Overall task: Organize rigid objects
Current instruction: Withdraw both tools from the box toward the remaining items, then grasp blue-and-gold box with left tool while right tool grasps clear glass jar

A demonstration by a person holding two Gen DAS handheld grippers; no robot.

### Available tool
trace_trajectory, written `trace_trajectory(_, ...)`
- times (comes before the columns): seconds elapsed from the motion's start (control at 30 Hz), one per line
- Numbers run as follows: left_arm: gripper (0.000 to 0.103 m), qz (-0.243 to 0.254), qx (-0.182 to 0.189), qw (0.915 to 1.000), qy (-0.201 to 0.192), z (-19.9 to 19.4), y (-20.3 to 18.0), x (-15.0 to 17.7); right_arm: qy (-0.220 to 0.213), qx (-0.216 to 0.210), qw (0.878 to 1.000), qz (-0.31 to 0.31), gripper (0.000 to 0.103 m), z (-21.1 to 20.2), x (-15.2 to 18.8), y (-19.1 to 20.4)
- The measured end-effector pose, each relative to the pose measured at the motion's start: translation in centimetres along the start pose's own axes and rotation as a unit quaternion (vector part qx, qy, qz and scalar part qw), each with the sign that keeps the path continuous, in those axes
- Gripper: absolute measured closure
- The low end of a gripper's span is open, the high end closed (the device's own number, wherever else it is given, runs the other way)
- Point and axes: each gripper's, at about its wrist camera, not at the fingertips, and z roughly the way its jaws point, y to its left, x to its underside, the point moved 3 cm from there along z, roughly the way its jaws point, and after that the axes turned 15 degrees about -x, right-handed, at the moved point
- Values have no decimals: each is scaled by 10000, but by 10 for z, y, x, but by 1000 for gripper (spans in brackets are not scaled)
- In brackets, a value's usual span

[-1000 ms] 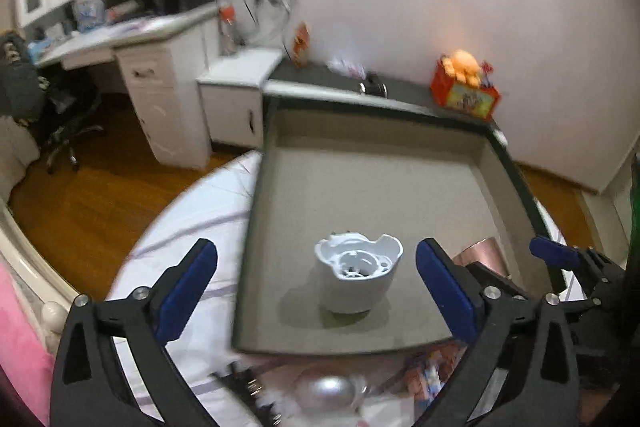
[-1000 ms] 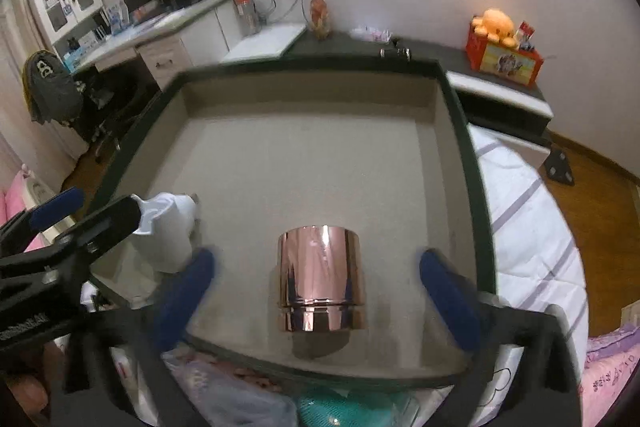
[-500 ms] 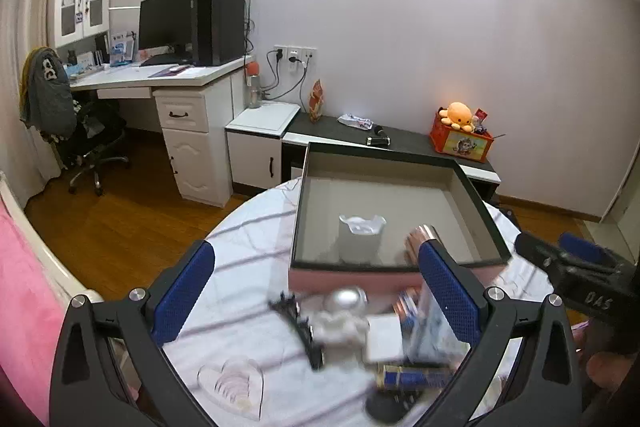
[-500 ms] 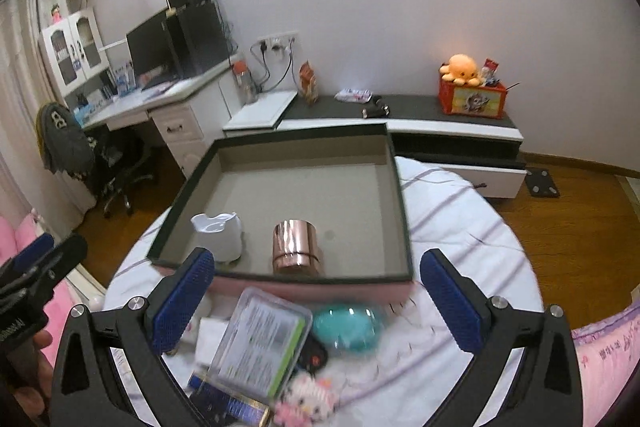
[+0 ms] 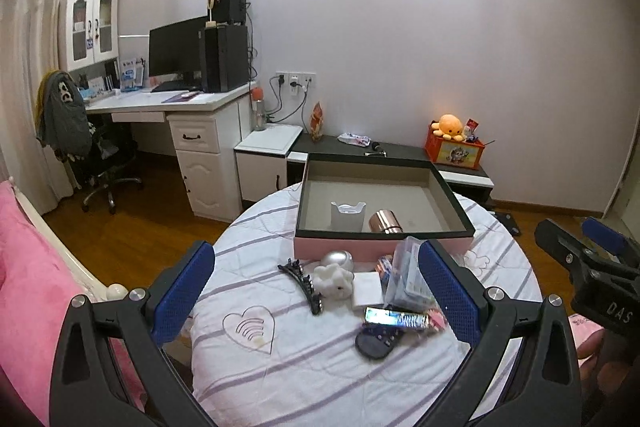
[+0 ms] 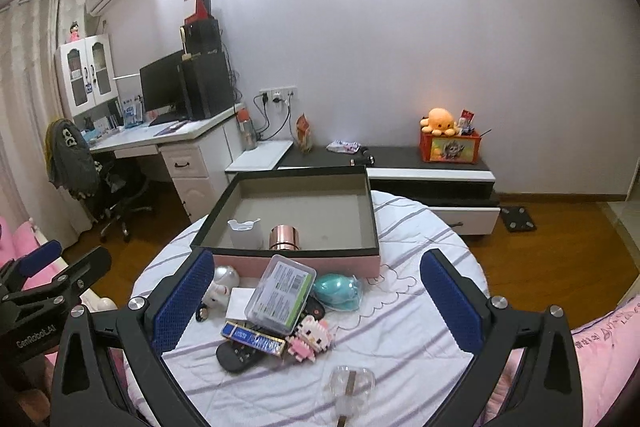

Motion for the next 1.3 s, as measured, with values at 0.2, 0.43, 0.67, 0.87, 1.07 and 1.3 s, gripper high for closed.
trace_trajectory(0.2, 0, 59, -14, 9998, 175, -6, 3, 21, 107, 140, 9998, -11, 0, -15, 22, 0)
trace_trajectory(0.43, 0, 100, -1, 9992, 381, 0, 2, 38, 252, 251, 9993, 113, 0, -16, 32, -12)
trace_trajectory(0.67, 0, 279, 5, 9986, 459, 9, -7, 53, 405, 287, 9988, 45, 0, -9, 42, -14)
trace_trajectory(0.87, 0, 621, 120, 9942, 871, 37, -30, 91, 1005, 409, 9939, 186, 0, 17, 78, -35)
trace_trajectory(1.07, 0, 770, 251, 9906, 1102, 62, -49, 105, 1454, 498, 9877, 273, 0, 39, 104, -49)
trace_trajectory(1.3, 0, 780, 483, 9867, 1342, 85, -71, 109, 1769, 550, 9821, 344, 7, 58, 121, -60)
